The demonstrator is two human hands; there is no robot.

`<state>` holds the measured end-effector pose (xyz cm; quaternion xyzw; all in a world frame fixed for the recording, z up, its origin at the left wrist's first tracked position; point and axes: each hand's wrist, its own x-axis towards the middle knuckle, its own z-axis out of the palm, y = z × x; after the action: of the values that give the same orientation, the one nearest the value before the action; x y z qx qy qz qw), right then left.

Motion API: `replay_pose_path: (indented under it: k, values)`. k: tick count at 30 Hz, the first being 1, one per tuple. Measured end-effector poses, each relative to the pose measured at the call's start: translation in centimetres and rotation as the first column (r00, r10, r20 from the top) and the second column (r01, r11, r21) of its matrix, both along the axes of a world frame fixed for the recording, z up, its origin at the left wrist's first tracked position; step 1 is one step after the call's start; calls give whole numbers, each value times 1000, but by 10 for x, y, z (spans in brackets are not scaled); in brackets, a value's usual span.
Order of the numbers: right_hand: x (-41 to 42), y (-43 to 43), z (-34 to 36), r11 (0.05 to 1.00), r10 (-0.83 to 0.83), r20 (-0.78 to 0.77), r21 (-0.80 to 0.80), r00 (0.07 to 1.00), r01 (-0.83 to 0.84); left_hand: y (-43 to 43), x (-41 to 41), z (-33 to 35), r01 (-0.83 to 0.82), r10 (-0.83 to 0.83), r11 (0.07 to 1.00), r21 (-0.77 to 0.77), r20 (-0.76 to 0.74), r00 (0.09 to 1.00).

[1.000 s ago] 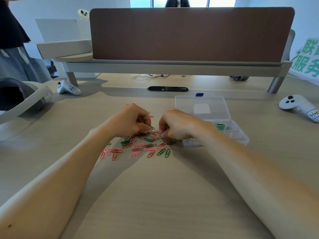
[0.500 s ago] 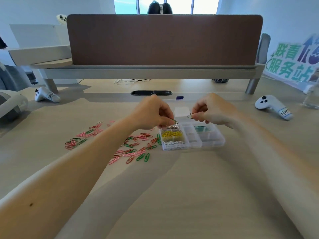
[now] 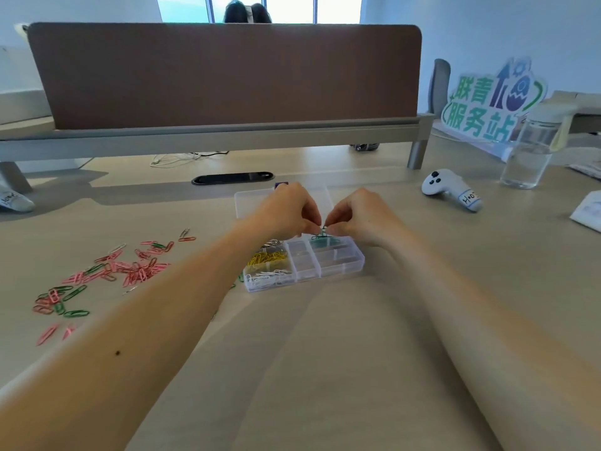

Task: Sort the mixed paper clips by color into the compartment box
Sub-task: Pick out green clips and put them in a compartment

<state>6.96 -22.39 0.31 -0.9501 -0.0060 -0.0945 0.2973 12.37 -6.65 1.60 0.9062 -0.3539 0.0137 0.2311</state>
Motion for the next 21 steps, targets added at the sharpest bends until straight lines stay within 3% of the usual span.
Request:
replay_pose_path:
  k: [16, 21]
  values:
    - [5, -1, -4, 1000, 12, -22, -5, 1000, -12, 38, -2, 6, 21, -21, 997, -74, 1, 1000]
    - [1, 15, 3, 995, 101, 2, -25, 995, -101, 71, -4, 11, -11, 11, 997, -80, -2, 1000]
